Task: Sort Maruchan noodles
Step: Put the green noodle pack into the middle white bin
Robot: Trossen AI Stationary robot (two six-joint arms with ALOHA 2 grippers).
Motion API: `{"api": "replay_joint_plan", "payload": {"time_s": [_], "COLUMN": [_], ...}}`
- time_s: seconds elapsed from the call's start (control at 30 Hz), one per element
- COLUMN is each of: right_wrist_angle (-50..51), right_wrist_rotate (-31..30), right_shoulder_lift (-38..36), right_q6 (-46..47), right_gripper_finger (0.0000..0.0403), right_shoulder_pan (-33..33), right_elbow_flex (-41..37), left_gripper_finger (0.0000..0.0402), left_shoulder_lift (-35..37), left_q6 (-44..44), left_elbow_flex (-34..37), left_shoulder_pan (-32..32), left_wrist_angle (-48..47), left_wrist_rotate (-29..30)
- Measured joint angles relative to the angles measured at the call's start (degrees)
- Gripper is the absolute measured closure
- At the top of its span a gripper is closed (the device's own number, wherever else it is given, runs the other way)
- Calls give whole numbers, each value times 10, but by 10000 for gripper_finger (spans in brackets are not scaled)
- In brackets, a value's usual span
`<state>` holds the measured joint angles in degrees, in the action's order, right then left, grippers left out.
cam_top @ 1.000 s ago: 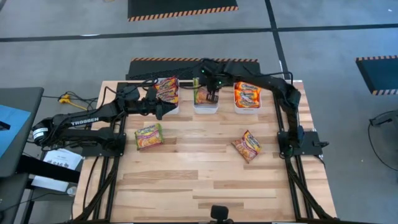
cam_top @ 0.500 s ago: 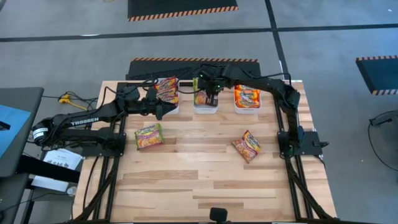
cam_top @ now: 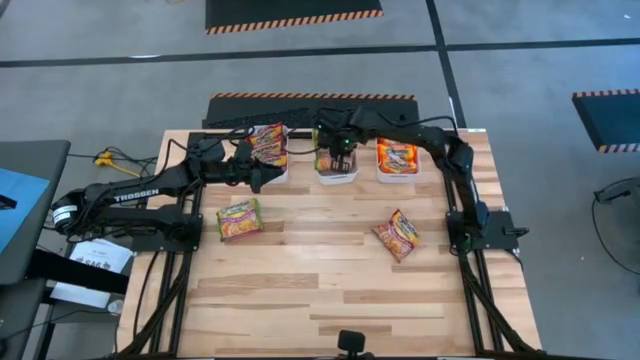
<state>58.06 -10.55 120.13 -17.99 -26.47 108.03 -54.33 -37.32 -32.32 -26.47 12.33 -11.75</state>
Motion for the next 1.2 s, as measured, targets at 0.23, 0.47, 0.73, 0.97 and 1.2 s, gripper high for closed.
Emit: {"api": "replay_joint_plan", "payload": {"time_s": [0.23, 0.47, 0.73, 0.97, 1.2], "right_wrist_angle": [-4, -5, 37, 51, -48], "right_wrist_rotate": [-14, -46, -65, 64, 126], "right_shoulder_lift": [11, 11, 11, 10, 10], "right_q6": [-14, -35, -17, 37, 63], "right_gripper_finger": [372, 312, 238, 220, 236], "right_shoulder_pan": [9, 14, 14, 22, 32], "right_elbow_flex": [0, 10, 48, 114, 106], "left_gripper_finger": [285, 285, 285, 285, 285], "left_shoulder_lift": [0, 0, 0, 0, 0], "left_q6": [-3, -3, -3, -7, -7], "left_elbow_flex": [0, 0, 0, 0, 0], "left_shoulder_pan": [2, 2, 2, 2, 2], "left_wrist_angle": [-8, -14, -14, -14, -13], "left_wrist_rotate": [-3, -3, -3, 1, 1]}}
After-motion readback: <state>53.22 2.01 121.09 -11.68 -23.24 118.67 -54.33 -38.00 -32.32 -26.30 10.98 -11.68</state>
